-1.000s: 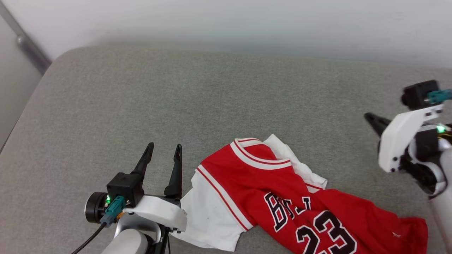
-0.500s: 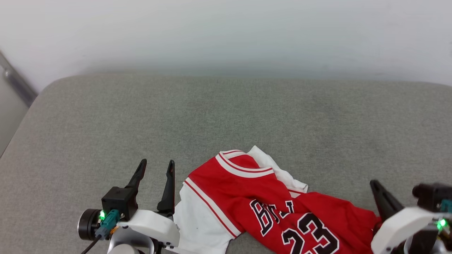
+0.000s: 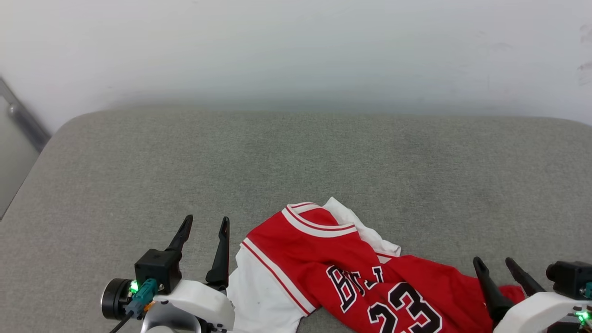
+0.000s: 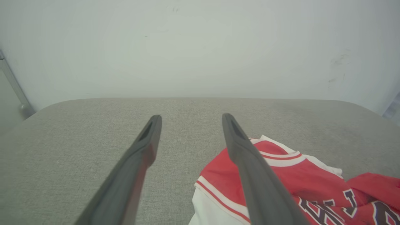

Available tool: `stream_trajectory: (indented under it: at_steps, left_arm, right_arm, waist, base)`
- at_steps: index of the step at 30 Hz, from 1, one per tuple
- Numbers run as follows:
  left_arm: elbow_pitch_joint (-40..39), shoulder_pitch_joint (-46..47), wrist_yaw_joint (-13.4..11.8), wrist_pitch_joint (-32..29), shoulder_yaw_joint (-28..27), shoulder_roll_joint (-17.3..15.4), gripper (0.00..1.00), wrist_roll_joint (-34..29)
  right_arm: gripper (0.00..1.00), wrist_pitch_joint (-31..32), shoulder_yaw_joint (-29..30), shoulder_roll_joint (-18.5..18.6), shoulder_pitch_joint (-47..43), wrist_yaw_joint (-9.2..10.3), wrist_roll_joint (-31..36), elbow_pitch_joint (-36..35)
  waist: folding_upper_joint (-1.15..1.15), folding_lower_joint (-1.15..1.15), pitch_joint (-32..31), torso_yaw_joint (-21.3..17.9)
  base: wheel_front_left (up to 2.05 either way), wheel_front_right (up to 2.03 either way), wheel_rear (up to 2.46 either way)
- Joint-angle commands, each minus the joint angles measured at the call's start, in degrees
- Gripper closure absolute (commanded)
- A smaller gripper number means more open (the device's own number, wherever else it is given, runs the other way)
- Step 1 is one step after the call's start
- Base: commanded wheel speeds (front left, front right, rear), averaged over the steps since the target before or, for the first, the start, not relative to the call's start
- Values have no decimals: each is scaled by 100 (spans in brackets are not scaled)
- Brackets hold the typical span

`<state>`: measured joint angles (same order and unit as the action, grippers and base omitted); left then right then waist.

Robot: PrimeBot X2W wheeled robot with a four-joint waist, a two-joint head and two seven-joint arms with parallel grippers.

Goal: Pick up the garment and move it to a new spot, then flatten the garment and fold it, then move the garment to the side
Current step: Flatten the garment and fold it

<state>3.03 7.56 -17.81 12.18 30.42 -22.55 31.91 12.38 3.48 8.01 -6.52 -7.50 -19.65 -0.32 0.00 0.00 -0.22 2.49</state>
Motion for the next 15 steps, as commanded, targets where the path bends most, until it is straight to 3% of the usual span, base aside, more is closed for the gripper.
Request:
stream_trajectory:
  at_steps: [1, 8, 15]
  left_arm:
    - [-23, 19, -3, -16, 6, -9, 0, -41]
    - [-68, 127, -31, 43, -3, 35, 0, -53]
    - [21, 380, 115, 131, 12, 138, 0, -81]
  right_arm:
    - [0, 39, 13, 34, 117, 2, -67, 25]
    - [0, 776, -11, 386, 817, 1, -437, 420]
    - [0, 2331, -615, 942, 2018, 2, -886, 1168]
  waist:
    - [0, 0, 6, 44]
    - [0, 0, 229, 299]
    - [0, 0, 560, 640]
  base:
    - [0, 0, 0]
    - [0, 0, 0]
    - [0, 0, 0]
